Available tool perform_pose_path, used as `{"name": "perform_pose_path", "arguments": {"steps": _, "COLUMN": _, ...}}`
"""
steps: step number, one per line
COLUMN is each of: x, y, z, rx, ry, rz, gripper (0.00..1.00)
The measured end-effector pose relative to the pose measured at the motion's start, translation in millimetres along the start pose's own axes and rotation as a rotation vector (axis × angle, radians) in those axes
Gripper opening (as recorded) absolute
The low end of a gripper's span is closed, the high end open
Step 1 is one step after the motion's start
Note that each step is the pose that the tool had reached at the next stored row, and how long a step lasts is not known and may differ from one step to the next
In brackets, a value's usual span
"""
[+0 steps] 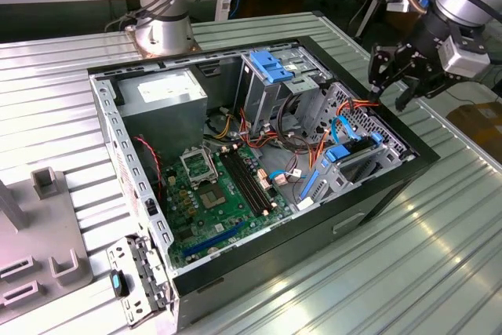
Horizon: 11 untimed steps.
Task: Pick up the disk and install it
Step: 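Insert the first disk wire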
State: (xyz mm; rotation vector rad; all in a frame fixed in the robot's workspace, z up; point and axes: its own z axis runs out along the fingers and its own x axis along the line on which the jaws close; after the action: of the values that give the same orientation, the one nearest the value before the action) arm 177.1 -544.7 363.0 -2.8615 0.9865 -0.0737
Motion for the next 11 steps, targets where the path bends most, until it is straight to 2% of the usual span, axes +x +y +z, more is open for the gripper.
{"name": "perform_pose_path", "arguments": {"steps": 2, "x": -0.8, "y": 0.6, "z": 0.5, "rx": 0.0035, "ry": 0.002, "rz": -0.026, "gripper": 0.54}}
{"name": "perform_pose_path", "arguments": {"steps": 5, "x": -1.0, "y": 0.8, "z": 0.6, "rx": 0.0023, "ry": 0.0021, "rz": -0.035, "gripper": 0.52}}
{"name": "perform_pose_path", "arguments": {"steps": 8, "x": -1.0, "y": 0.8, "z": 0.6, "rx": 0.0014, "ry": 0.0024, "rz": -0.038, "gripper": 0.33}}
{"name": "perform_pose_path", "arguments": {"steps": 9, "x": -1.0, "y": 0.8, "z": 0.6, "rx": 0.0014, "ry": 0.0023, "rz": -0.039, "gripper": 0.33}}
{"name": "perform_pose_path", "arguments": {"steps": 11, "x": -1.1, "y": 0.7, "z": 0.0, "rx": 0.0017, "ry": -0.0012, "rz": -0.068, "gripper": 0.33}}
